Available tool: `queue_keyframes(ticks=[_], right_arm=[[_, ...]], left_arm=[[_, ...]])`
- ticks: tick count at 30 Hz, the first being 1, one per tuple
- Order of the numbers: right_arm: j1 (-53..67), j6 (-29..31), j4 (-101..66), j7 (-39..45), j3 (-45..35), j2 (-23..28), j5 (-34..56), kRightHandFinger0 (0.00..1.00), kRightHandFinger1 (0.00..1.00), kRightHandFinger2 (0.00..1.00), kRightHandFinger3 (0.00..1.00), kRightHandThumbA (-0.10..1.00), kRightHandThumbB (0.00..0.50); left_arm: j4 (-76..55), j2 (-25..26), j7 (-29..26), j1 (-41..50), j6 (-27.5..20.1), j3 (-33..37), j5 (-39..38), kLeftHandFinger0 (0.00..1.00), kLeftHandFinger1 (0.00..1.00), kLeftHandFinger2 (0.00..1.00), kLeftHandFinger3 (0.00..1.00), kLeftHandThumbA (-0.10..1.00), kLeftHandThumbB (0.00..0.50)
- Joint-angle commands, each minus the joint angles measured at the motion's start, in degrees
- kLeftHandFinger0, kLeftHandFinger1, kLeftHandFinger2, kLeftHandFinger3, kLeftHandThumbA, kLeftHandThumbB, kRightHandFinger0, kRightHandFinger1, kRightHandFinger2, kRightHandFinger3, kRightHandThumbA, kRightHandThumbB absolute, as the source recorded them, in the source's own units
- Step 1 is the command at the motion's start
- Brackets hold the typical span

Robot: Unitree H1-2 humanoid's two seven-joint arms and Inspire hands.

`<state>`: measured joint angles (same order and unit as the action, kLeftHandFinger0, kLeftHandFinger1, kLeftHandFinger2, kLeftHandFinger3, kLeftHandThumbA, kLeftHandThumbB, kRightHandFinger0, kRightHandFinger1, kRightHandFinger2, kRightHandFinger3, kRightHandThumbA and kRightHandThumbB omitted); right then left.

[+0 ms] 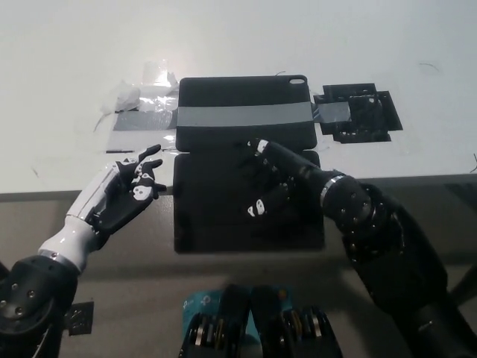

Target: The robot uses its right hand to pull the cover of a folded tablet cover kept in the middle of the desk

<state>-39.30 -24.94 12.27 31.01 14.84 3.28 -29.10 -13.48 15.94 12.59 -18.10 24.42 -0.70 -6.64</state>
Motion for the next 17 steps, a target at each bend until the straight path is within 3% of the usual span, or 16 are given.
queue_keyframes(ticks=[1, 2, 5, 9, 12, 15, 16, 17], right_arm=[[0.05, -1.99, -2.11, 6.68, -5.65, -2.10, -4.86, 0.37, 0.56, 0.74, 1.00, 1.00, 0.313], [1.04, -1.99, -2.21, 7.01, -7.42, -2.74, -6.01, 0.30, 0.52, 0.75, 1.00, 1.00, 0.323], [2.25, -1.99, -2.44, 8.36, -10.76, -4.17, -7.94, 0.29, 0.49, 0.72, 1.00, 1.00, 0.337], [7.20, -1.99, -6.16, 9.34, -15.64, -5.45, -9.47, 0.29, 0.47, 0.69, 1.00, 1.00, 0.285], [9.53, -1.99, -9.05, 11.34, -17.69, -5.87, -10.18, 0.31, 0.50, 0.71, 1.00, 1.00, 0.298], [12.30, -1.99, -14.24, 13.36, -18.87, -5.03, -7.23, 0.30, 0.49, 0.67, 0.99, 1.00, 0.321], [14.04, -1.99, -19.65, 14.89, -19.25, -3.60, -3.64, 0.33, 0.51, 0.65, 0.94, 1.00, 0.274], [14.04, -1.99, -19.65, 14.89, -19.25, -3.60, -3.64, 0.33, 0.51, 0.65, 0.94, 1.00, 0.274]], left_arm=[[-0.17, 1.52, 0.94, -2.27, -0.57, -0.52, -0.59, 0.72, 0.93, 1.00, 1.00, 1.00, 0.244], [-0.42, 1.64, 1.09, -2.34, -0.38, -0.51, -0.66, 0.72, 0.93, 1.00, 1.00, 1.00, 0.241], [-0.36, 1.78, 1.07, -2.56, -0.29, -0.46, -0.43, 0.73, 0.93, 1.00, 1.00, 1.00, 0.243], [-0.40, 1.60, 1.06, -2.51, -0.07, -0.33, -0.45, 0.73, 0.93, 1.00, 1.00, 1.00, 0.252], [-0.57, 1.45, 1.13, -1.99, 0.20, -0.34, -0.60, 0.74, 0.94, 1.00, 1.00, 1.00, 0.264], [-0.34, 1.35, 1.26, -1.25, -0.40, -0.46, -0.68, 0.71, 0.92, 1.00, 1.00, 1.00, 0.244], [-0.29, 1.28, 1.20, -0.98, -0.67, -0.32, -0.42, 0.70, 0.91, 1.00, 1.00, 1.00, 0.242], [-0.29, 1.28, 1.20, -0.98, -0.67, -0.32, -0.42, 0.70, 0.91, 1.00, 1.00, 1.00, 0.242]])
